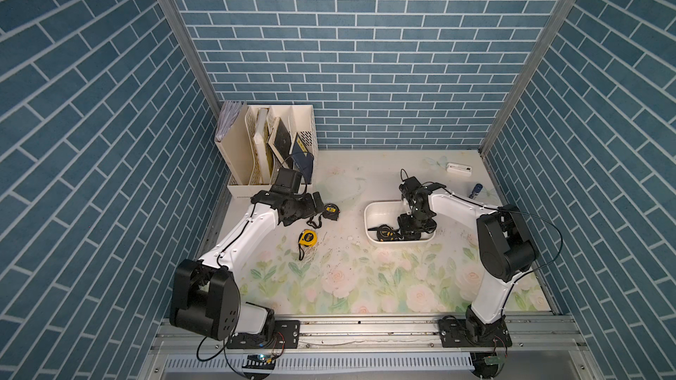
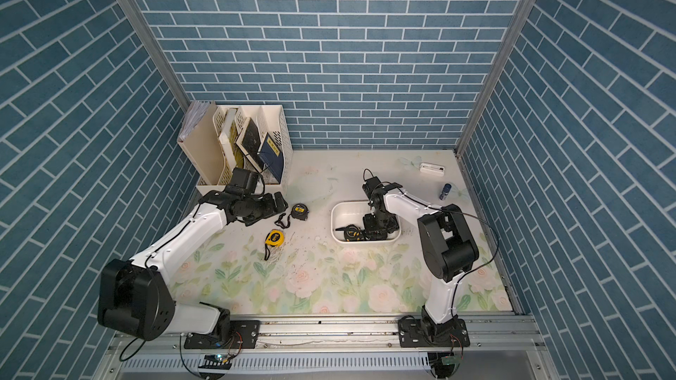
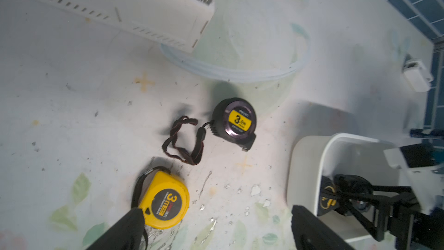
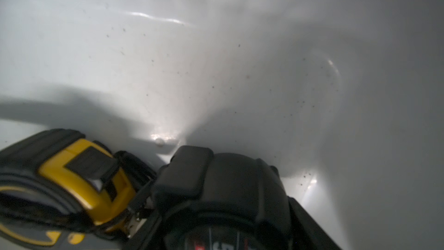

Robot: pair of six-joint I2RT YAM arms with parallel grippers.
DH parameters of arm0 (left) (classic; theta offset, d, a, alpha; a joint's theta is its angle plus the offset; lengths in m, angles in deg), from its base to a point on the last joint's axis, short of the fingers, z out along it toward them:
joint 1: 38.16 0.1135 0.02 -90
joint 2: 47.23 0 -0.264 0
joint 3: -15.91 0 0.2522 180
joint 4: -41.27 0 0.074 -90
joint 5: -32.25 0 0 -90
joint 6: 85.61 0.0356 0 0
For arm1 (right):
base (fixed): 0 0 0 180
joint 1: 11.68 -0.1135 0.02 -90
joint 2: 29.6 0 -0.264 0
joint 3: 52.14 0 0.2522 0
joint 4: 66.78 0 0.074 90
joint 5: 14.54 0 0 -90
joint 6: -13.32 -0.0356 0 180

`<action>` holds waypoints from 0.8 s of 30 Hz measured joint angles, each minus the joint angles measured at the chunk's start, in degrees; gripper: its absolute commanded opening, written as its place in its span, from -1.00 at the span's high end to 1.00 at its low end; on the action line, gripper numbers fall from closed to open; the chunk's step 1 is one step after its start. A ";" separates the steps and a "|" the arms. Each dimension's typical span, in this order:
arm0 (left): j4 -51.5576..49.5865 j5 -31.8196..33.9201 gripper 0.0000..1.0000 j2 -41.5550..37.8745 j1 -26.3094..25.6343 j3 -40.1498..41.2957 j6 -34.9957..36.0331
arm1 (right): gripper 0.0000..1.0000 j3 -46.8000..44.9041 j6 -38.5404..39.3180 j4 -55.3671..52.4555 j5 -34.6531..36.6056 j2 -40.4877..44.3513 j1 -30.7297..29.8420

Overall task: Take the tape measure out of the storage box
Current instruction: Pick up the tape measure from the storage box.

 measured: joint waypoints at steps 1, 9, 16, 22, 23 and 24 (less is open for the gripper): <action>0.57 -0.57 -1.00 0.00 0.02 -0.57 -0.22 | 1.00 0.44 0.00 -0.17 0.24 0.28 0.00; 7.21 -9.55 -1.00 3.54 0.07 -2.19 -2.40 | 1.00 8.74 1.53 -0.76 1.16 8.02 0.00; 12.83 -26.16 -1.00 11.39 0.09 -5.38 -3.87 | 1.00 7.76 5.49 2.69 -3.21 16.92 -0.55; 17.57 -37.53 -1.00 12.85 -0.42 -7.50 -4.20 | 1.00 1.90 9.51 5.60 -10.10 22.29 -7.17; 18.23 -38.71 -1.00 13.09 -0.59 -7.93 -4.17 | 1.00 1.68 10.08 5.88 -10.80 22.34 -8.52; 18.53 -39.76 -1.00 13.40 -0.83 -8.37 -3.98 | 1.00 1.55 10.62 6.27 -11.58 22.32 -10.01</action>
